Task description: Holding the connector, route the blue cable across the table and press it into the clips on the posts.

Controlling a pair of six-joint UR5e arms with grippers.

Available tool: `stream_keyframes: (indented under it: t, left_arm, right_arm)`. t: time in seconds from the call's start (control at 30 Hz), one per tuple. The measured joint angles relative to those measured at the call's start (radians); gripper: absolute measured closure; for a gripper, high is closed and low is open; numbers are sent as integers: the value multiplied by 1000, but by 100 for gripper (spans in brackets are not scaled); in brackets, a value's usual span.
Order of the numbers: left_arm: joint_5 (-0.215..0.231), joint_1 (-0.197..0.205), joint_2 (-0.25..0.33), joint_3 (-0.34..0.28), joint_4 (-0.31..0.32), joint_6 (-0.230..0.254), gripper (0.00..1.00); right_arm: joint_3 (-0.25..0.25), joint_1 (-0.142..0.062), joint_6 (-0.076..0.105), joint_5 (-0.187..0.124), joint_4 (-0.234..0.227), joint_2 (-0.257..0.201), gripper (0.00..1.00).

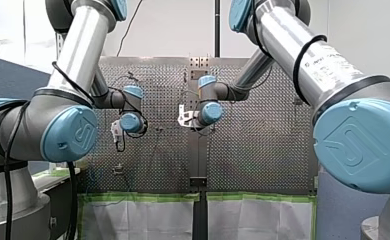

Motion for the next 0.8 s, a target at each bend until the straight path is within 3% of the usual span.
stream_keyframes:
  t: [0.27,0.53,0.8]
  left_arm:
    - [27,18,0,12,5,-12,100]
    - [58,20,-2,19,3,-21,100]
    - [42,23,-66,82,-60,-22,100]
  right_arm:
    - [-7,-20,0,-12,-1,0,100]
    - [-23,-25,-6,-22,0,0,100]
    - [-40,-30,-10,-21,-1,0,100]
